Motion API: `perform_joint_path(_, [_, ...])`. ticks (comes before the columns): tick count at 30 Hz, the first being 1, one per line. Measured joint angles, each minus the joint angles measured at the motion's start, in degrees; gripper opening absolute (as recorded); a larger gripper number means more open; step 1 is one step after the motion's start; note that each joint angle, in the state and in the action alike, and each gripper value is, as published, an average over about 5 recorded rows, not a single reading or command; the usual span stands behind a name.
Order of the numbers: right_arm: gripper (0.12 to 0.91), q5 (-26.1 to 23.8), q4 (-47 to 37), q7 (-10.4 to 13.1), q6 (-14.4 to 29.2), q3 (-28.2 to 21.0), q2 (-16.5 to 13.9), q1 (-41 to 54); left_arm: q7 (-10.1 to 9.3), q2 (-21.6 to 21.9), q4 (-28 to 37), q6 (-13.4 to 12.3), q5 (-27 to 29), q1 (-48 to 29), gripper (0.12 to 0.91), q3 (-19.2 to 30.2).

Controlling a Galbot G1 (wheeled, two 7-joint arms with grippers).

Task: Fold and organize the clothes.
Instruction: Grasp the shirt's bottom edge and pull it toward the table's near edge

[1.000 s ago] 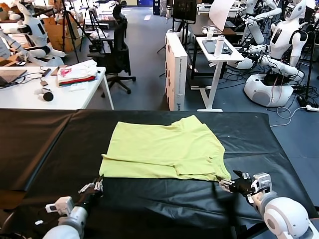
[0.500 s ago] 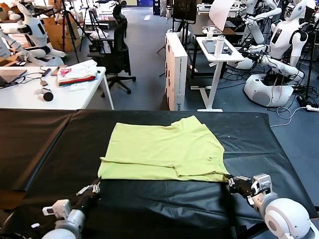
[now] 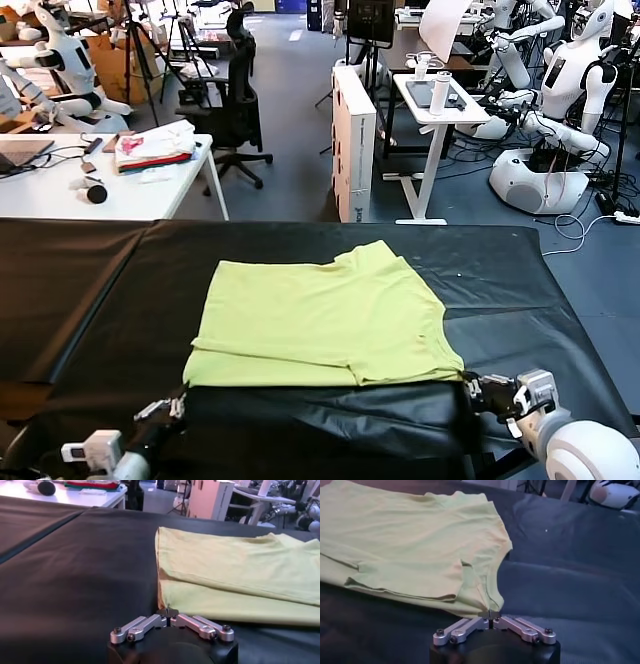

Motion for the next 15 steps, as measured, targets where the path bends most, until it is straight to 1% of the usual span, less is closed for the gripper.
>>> perform_joint_path(8, [0.142,1.0,0.7,-0.1,0.0,0.3,0.0,-0.7,0.15,0.0,-0.4,-0.4,0.1,1.1,0.147,-0.7])
perform_joint_path(10, [0.182,1.6,1.2,-0.2,0.0,0.5,0.0,-0.9,0.19,0.0,-0.4,-0.5,0.1,1.3,0.147,-1.0])
perform_joint_path(11, [0.220,2.0,1.5,-0.2,0.0,0.7,-0.1,-1.1,0.23,0.1,-0.4,-0.5,0.1,1.5,0.147,-1.2])
perform_joint_path(14, [0.388,3.2,2.6,0.2,0.0,1.4,-0.4,-1.7,0.36,0.1,-0.9,-0.5,0.9,2.2,0.165,-1.8])
perform_joint_path(15, [0.445,3.6,3.0,0.4,0.0,1.6,-0.6,-1.9,0.36,0.2,-1.1,-0.3,1.2,2.4,0.192,-2.0])
